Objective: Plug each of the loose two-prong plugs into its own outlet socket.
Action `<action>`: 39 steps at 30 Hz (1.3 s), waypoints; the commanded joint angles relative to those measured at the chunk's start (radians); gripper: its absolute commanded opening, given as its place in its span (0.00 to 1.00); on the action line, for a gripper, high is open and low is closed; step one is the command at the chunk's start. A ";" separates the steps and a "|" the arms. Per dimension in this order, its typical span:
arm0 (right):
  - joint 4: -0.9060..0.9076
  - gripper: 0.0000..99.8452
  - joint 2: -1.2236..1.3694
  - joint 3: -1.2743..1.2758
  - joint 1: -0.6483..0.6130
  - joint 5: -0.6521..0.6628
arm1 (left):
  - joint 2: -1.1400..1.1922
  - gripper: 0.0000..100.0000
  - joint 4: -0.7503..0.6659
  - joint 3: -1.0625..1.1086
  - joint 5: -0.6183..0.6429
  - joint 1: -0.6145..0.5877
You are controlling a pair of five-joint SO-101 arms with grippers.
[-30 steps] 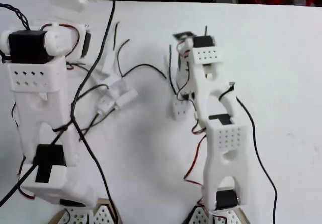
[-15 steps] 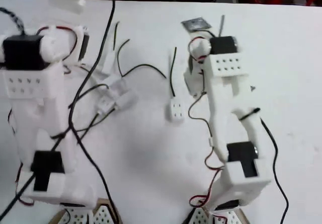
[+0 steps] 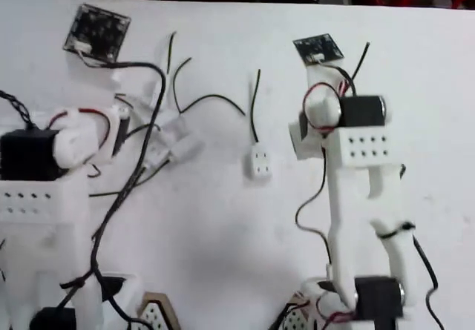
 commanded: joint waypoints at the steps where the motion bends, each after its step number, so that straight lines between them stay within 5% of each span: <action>1: -0.114 0.02 -0.147 0.117 0.015 -0.077 | -0.096 0.21 -0.098 0.267 0.002 0.061; 6: -0.344 0.02 -0.252 0.338 0.015 -0.187 | -0.142 0.31 -0.181 0.497 0.074 0.226; 16: -0.555 0.02 -0.311 0.512 0.170 -0.353 | -0.048 0.32 -0.572 0.790 0.218 0.512; 24: -0.645 0.02 -0.314 0.598 0.194 -0.377 | 0.283 0.32 -0.684 0.609 0.295 0.615; 39: -0.645 0.02 -0.314 0.603 0.194 -0.373 | 0.665 0.32 -0.813 0.313 0.474 0.611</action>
